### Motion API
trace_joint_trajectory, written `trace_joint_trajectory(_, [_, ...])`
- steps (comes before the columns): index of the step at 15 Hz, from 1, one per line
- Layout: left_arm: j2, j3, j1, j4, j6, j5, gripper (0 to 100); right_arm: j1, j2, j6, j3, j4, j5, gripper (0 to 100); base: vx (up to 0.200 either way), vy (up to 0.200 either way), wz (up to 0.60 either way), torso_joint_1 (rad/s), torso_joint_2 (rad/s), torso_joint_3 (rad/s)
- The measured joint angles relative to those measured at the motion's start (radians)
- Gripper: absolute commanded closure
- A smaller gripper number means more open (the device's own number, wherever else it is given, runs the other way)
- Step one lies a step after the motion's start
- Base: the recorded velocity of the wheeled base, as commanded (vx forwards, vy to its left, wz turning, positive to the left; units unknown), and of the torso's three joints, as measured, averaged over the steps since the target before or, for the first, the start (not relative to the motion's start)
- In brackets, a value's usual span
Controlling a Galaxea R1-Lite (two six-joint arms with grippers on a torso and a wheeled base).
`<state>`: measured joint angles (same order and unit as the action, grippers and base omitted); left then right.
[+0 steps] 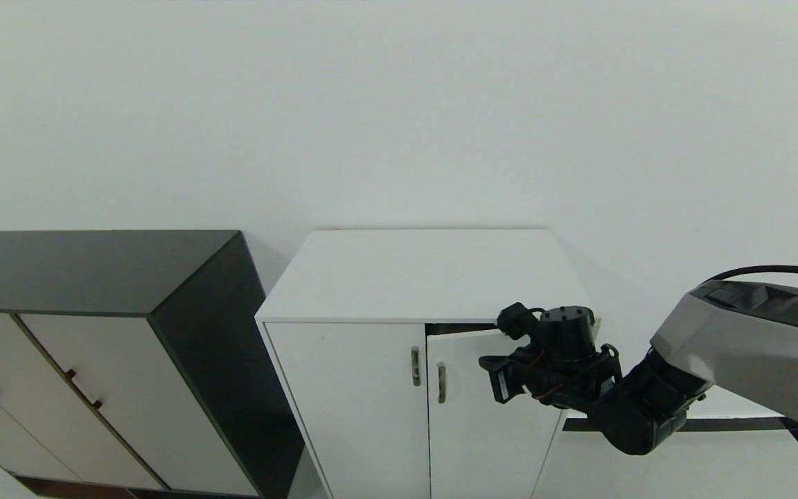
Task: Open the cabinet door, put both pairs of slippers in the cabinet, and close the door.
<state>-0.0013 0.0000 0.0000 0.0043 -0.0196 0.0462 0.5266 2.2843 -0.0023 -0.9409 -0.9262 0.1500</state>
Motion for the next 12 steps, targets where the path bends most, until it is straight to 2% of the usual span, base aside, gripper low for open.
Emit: trace_joint_trajectory(12, [0.000, 0.000, 0.000, 0.000, 0.000, 0.000, 100, -0.040, 0.039, 0.001, -0.106, 0.085, 0.000, 100, 0.000, 0.000, 0.00, 0.000, 0.00, 0.000])
